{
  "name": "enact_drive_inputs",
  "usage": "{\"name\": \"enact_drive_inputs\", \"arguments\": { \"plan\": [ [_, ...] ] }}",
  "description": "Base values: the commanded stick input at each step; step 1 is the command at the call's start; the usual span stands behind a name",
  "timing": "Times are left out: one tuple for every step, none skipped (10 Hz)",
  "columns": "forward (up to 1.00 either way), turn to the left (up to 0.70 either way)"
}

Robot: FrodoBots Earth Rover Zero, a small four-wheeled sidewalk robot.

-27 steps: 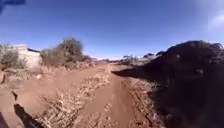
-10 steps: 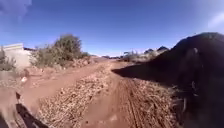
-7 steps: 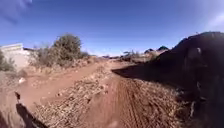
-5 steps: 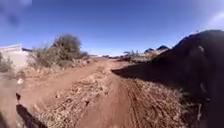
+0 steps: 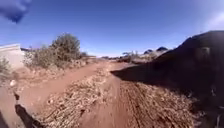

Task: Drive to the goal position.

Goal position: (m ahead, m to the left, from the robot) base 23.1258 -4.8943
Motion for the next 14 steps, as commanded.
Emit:
{"name": "enact_drive_inputs", "arguments": {
  "plan": [
    [0.50,-0.38],
    [0.50,-0.37],
    [0.50,-0.16],
    [0.50,0.00],
    [0.50,0.00],
    [0.50,0.00],
    [0.50,0.00],
    [0.50,0.00],
    [0.50,0.00],
    [0.50,0.00],
    [0.50,0.00],
    [0.50,0.00],
    [0.50,0.00],
    [0.50,0.00]
  ]
}}
